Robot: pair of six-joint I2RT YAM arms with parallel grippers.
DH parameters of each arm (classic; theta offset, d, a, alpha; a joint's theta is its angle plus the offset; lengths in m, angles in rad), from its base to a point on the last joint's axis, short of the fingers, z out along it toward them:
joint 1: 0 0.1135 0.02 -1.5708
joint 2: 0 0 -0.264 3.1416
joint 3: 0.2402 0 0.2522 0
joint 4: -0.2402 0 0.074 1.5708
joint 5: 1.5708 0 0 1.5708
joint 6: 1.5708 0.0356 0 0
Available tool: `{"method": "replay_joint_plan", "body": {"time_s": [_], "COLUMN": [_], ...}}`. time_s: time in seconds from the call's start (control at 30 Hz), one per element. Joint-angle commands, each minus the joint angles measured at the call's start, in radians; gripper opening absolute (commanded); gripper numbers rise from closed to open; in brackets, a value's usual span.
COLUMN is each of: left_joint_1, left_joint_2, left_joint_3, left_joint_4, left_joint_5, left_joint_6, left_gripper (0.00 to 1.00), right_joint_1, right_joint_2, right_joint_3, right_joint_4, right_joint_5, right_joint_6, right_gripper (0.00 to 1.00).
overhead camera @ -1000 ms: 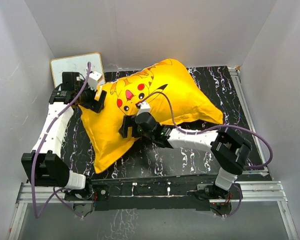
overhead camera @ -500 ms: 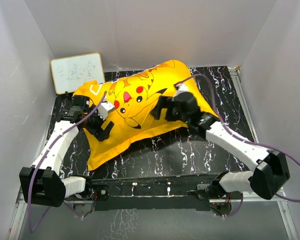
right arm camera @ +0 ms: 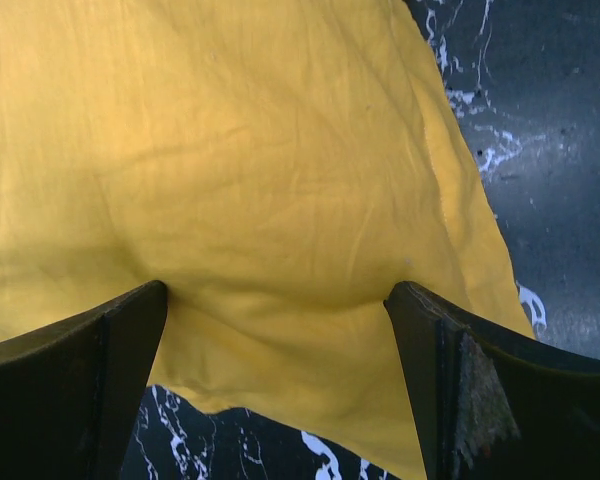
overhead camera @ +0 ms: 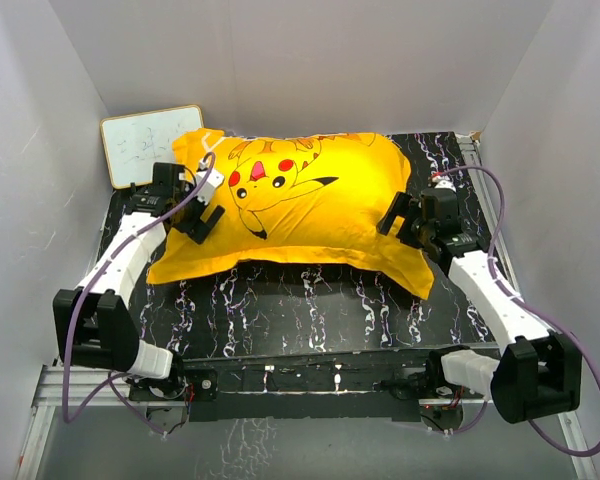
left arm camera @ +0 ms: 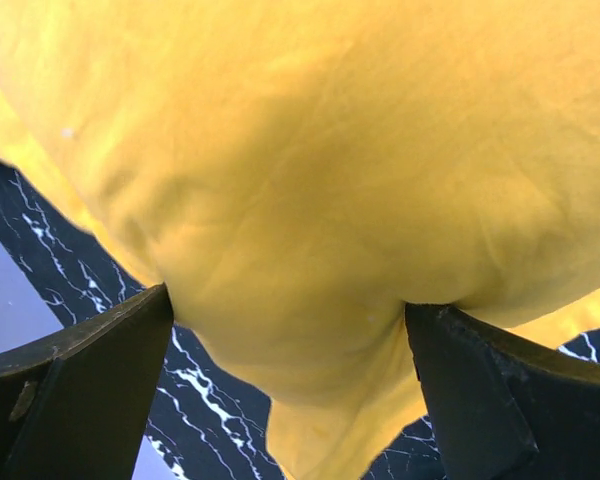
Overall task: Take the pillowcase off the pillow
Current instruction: Move the pillow to the center of the board, then turn over the pillow at the center of the board.
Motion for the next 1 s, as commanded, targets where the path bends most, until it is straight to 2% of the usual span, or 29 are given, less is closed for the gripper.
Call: {"method": "replay_joint_plan", "body": {"time_s": [0.0, 0.17, 0.23, 0.37, 0.43, 0.5, 0.77, 0.97], "left_joint_1": [0.003, 0.004, 0.011, 0.085, 0.148, 0.207, 0.234, 0.235], "left_joint_2": [0.03, -0.021, -0.039, -0.103, -0.114, -0.102, -0.057, 0.029], "left_joint_3": [0.109, 0.148, 0.131, 0.005, -0.047, -0.073, -0.16, -0.116], "left_joint_4": [-0.075, -0.286, -0.393, -0.46, -0.417, -0.349, -0.092, 0.054], "left_joint_5": [0.041, 0.166, 0.221, 0.191, 0.167, 0.152, 0.129, 0.091], "left_joint_6": [-0.036, 0.059, 0.154, 0.311, 0.356, 0.358, 0.283, 0.255], "left_gripper": [0.97, 0.97, 0.97, 0.97, 0.97, 0.97, 0.97, 0.97], "right_joint_1": [0.005, 0.02, 0.053, 0.233, 0.346, 0.407, 0.409, 0.402], "right_joint_2": [-0.09, -0.204, -0.243, -0.27, -0.241, -0.197, -0.169, -0.181], "right_joint_3": [-0.076, -0.191, -0.215, -0.215, -0.202, -0.189, -0.189, -0.152], "right_joint_4": [-0.01, -0.029, -0.041, -0.074, -0.087, -0.095, -0.12, -0.262], "right_joint_5": [-0.05, -0.126, -0.123, 0.003, 0.107, 0.17, 0.341, 0.487], "right_joint_6": [-0.012, -0.004, 0.013, 0.111, 0.157, 0.181, 0.264, 0.368], "right_gripper": [0.98, 0.98, 0.98, 0.98, 0.98, 0.98, 0.98, 0.98]}}
